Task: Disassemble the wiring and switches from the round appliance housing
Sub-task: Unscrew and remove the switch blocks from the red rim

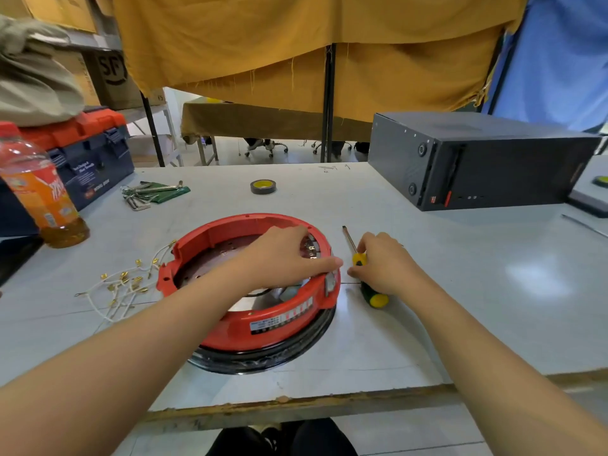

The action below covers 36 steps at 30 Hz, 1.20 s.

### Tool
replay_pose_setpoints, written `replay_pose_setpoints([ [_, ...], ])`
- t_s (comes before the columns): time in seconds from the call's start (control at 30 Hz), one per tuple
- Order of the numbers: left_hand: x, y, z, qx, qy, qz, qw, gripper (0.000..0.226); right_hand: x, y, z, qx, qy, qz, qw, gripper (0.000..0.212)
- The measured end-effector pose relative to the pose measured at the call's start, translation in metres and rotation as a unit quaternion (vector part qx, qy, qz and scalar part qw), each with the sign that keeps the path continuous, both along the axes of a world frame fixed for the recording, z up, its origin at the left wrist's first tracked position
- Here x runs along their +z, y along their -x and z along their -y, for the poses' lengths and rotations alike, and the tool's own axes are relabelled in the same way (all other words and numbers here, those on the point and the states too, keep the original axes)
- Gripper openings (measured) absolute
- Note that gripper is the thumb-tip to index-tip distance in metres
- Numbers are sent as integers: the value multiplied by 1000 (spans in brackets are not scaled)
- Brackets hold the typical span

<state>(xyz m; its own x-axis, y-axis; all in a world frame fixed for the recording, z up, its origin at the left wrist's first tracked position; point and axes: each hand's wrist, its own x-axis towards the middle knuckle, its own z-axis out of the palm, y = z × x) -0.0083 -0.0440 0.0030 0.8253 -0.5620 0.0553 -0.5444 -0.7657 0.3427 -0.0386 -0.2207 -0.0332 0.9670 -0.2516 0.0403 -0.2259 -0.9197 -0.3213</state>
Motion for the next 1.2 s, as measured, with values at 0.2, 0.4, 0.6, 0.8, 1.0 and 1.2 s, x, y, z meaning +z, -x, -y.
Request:
replay_pose_setpoints([
  [0.2, 5, -6, -14, -32, 33, -32, 998, 54, -4, 1, 0, 11, -41, -5, 999, 24],
  [0.4, 6, -32, -24, -33, 56, 46, 997, 38, 11, -3, 5, 37, -271, 90, 958, 7],
  [0.6, 6, -54, -23, -74, 25, 51, 996, 38, 31, -2, 3, 49, -532, 61, 843, 26],
  [0.8, 8, -68, -20, -90, 26, 31, 995, 36, 34, -9, 7, 57, -674, 67, 734, 33],
  [1.0, 4, -70, -19, -97, 26, 63, 993, 39, 37, -17, 15, 131, -703, 114, 689, 32],
  [1.2, 5, -70, -18, -99, 17, 89, 991, 39, 35, -23, 16, 160, -648, 168, 725, 39],
])
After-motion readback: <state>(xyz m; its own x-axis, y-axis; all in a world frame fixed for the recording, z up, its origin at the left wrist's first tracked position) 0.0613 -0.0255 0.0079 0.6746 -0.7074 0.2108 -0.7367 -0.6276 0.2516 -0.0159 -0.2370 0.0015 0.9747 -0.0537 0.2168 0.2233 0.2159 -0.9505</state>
